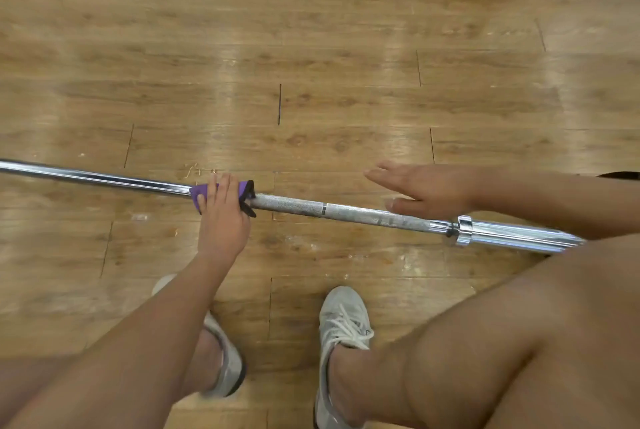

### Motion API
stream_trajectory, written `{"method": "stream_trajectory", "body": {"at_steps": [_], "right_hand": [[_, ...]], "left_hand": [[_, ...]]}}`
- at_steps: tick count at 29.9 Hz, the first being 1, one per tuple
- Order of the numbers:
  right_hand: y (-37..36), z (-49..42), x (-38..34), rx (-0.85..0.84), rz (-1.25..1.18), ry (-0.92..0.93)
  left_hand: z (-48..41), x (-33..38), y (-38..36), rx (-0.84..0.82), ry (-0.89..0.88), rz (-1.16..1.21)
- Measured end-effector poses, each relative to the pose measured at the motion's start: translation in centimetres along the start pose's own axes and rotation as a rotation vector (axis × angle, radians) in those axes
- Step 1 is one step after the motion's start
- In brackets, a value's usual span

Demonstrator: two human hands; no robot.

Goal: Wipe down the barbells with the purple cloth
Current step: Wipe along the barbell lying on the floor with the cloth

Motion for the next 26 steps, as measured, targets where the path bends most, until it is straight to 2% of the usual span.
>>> {"method": "stream_trajectory", "body": {"at_steps": [5, 9, 11, 14, 18, 21, 26], "right_hand": [[2.7, 2.4, 1.5, -0.105, 0.264, 0.023], [-0.5, -0.7, 0.7, -0.009, 0.349, -0.004], [-4.7, -2.8, 0.2, 0.045, 0.247, -0.104], [-10.3, -5.8, 0.6, 0.268, 0.014, -0.291], [-12.4, -7.2, 0.7, 0.562, -0.226, -0.363], [-12.3, -7.3, 0.9, 0.631, -0.28, -0.395], [-12.1, -7.2, 3.3, 0.631, -0.311, -0.515]], "left_hand": [[0.1, 0.0, 0.2, -0.029, -0.037, -0.031], [-0.6, 0.2, 0.6, -0.029, -0.041, -0.052], [-0.7, 0.2, 0.5, -0.048, -0.04, -0.056], [-1.1, 0.5, 0.4, 0.009, -0.018, -0.048], [-1.3, 1.3, -0.3, 0.106, 0.072, 0.025], [-1.5, 1.5, -0.3, 0.125, 0.094, 0.064], [-1.9, 1.4, 0.2, 0.07, 0.073, 0.048]]}}
Point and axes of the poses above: each hand's wrist, its own z-axis away from the middle knuckle, its own y-axis out of the back of the hand, x = y × z, the point moved 5 cm from there along -z, towards the middle knuckle, and after that the axes turned 7 degrees about -z, right-handed, at the moved point
